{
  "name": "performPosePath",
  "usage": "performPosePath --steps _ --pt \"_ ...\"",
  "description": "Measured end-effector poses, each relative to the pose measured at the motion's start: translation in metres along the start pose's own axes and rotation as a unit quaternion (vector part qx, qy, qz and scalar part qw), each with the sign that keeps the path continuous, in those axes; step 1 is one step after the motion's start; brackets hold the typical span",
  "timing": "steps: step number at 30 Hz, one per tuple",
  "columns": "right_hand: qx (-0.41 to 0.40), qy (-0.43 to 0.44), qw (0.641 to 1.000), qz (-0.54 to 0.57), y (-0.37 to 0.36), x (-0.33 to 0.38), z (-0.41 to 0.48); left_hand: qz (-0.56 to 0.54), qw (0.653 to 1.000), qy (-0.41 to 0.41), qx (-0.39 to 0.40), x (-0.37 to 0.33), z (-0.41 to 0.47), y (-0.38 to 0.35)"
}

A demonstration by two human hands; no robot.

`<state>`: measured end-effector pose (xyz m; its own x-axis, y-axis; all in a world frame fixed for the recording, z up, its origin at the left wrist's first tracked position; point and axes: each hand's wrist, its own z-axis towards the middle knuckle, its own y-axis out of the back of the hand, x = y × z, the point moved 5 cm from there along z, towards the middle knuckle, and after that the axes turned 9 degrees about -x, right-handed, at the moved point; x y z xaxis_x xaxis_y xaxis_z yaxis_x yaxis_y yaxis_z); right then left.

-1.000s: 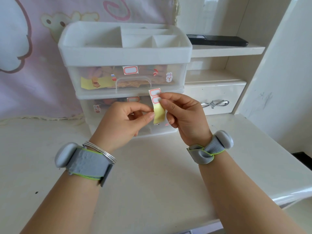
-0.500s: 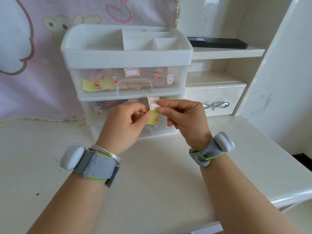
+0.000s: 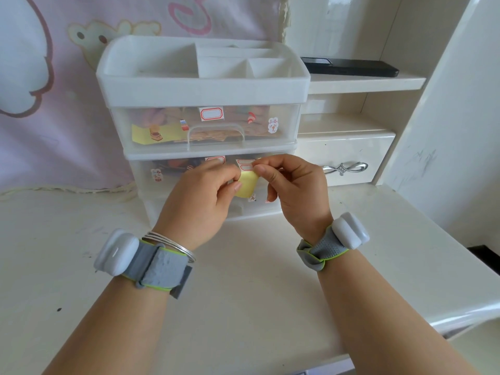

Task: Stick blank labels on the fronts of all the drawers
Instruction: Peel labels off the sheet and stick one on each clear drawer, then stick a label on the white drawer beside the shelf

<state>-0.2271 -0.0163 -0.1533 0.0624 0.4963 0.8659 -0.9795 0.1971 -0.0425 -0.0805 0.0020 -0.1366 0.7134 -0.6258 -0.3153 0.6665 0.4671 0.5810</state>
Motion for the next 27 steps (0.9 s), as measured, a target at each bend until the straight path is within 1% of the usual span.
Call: performPosePath --steps 3,5,7,10,13,16,18,19,20,22,23,24,25,27 --pt "-0.006 0.019 1.0 -0.015 0.0 0.0 0.0 -0.018 0.999 0.028 0.014 0.002 -0.001 -0.002" --pt "-0.013 0.026 0.999 -0.021 0.001 -0.001 0.001 -0.065 0.995 0.065 0.042 0.001 -0.003 -0.006" --pt "-0.022 0.022 0.999 -0.018 0.003 -0.002 0.002 -0.125 0.982 0.118 0.079 0.003 -0.005 -0.011" --pt "-0.044 0.013 0.999 0.014 0.006 -0.003 0.004 -0.192 0.946 0.213 0.151 0.007 -0.011 -0.019" --pt "-0.065 -0.015 0.995 0.078 0.012 -0.002 0.007 -0.275 0.894 0.276 0.221 0.005 -0.016 -0.022" --pt "-0.067 -0.04 0.991 0.113 0.015 0.0 0.006 -0.323 0.844 0.307 0.298 -0.004 -0.023 -0.028" --pt "-0.062 -0.056 0.989 0.118 0.015 0.0 0.005 -0.318 0.827 0.317 0.339 -0.01 -0.03 -0.037" --pt "-0.059 -0.064 0.989 0.121 0.016 -0.001 0.006 -0.299 0.828 0.319 0.352 -0.011 -0.034 -0.044" --pt "-0.056 -0.072 0.988 0.128 0.018 -0.001 0.008 -0.262 0.839 0.314 0.359 -0.011 -0.038 -0.051" --pt "-0.055 -0.09 0.983 0.152 0.025 -0.005 0.013 -0.131 0.89 0.268 0.344 -0.009 -0.042 -0.064" --pt "-0.057 -0.097 0.981 0.16 0.031 -0.006 0.015 -0.058 0.919 0.232 0.313 -0.01 -0.041 -0.067" --pt "-0.06 -0.102 0.98 0.16 0.038 -0.007 0.018 0.0 0.941 0.202 0.273 -0.013 -0.041 -0.068" --pt "-0.065 -0.103 0.98 0.155 0.047 -0.008 0.022 0.036 0.953 0.181 0.24 -0.017 -0.04 -0.068" --pt "-0.084 -0.096 0.983 0.136 0.069 -0.011 0.029 0.075 0.963 0.154 0.207 -0.023 -0.04 -0.072"
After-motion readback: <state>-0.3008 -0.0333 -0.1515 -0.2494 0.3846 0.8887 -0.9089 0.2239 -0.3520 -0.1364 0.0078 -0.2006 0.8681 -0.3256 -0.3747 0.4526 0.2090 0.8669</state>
